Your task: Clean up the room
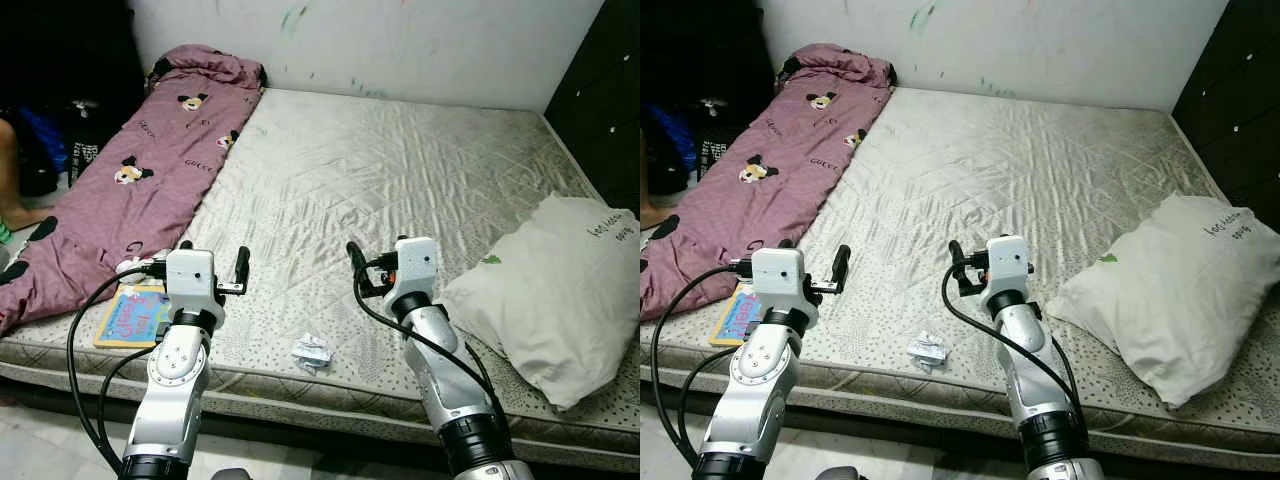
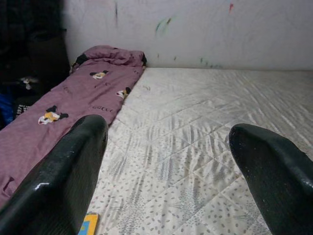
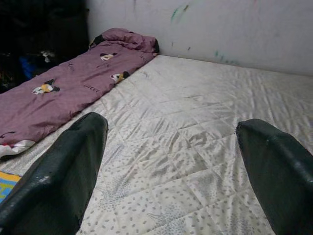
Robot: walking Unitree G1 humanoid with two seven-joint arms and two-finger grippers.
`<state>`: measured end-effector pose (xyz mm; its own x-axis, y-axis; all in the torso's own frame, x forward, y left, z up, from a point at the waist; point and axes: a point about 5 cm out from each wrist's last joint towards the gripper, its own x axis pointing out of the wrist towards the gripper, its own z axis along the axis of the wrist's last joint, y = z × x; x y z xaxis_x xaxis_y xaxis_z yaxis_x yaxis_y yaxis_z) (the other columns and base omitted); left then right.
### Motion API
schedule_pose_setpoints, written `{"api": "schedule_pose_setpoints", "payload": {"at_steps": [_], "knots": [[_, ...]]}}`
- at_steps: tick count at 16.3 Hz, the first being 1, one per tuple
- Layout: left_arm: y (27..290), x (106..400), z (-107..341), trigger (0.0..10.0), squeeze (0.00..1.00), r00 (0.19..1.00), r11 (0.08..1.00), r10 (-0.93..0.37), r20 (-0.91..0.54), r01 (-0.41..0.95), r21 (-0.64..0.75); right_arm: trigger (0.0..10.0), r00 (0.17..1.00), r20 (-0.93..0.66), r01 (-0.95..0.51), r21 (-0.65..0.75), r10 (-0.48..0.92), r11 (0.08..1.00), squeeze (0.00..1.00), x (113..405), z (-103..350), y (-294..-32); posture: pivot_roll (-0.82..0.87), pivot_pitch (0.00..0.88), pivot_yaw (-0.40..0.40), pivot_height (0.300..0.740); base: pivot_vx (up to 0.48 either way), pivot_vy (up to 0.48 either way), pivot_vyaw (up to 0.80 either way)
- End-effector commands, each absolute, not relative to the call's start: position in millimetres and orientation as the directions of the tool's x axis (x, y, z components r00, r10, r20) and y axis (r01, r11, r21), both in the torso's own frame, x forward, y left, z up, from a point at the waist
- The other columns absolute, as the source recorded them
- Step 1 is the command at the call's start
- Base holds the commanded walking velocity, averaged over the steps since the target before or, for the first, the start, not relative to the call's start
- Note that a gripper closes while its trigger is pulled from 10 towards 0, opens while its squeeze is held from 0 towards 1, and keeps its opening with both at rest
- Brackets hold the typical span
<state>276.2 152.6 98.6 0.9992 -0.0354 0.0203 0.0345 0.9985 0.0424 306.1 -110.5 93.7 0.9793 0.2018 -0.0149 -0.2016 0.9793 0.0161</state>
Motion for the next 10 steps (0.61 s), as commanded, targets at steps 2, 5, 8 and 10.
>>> {"api": "schedule_pose_setpoints", "payload": {"at_steps": [2, 5, 8, 10], "knots": [[146, 282, 101, 10.0, 0.0, 0.997, 0.997, -0.071, 0.023, 0.07, 0.042, 10.0, 0.99, -0.009, -0.14, 0.029, 0.14, 0.99, 0.0, 307, 96, -122, 0.04, 0.0, 0.019, 0.74, 0.0, 0.0, 0.0], [142, 286, 102, 10.0, 0.0, 0.996, 0.996, -0.085, 0.026, 0.084, 0.029, 10.0, 0.991, -0.004, -0.132, 0.02, 0.132, 0.991, 0.0, 306, 97, -126, 0.02, 0.0, 0.024, 0.74, 0.0, 0.0, 0.0], [141, 285, 102, 10.0, 0.0, 0.996, 0.997, -0.078, 0.037, 0.078, 0.009, 10.0, 0.992, 0.001, -0.127, 0.013, 0.127, 0.992, 0.0, 309, 100, -130, 0.03, 0.0, 0.008, 0.74, 0.0, 0.0, 0.0], [147, 284, 102, 10.0, 0.0, 0.998, 0.999, -0.048, 0.043, 0.047, 0.027, 10.0, 0.994, -0.007, -0.11, 0.013, 0.11, 0.994, 0.0, 309, 100, -135, 0.02, 0.0, 0.011, 0.74, 0.0, 0.0, -0.71]]}}
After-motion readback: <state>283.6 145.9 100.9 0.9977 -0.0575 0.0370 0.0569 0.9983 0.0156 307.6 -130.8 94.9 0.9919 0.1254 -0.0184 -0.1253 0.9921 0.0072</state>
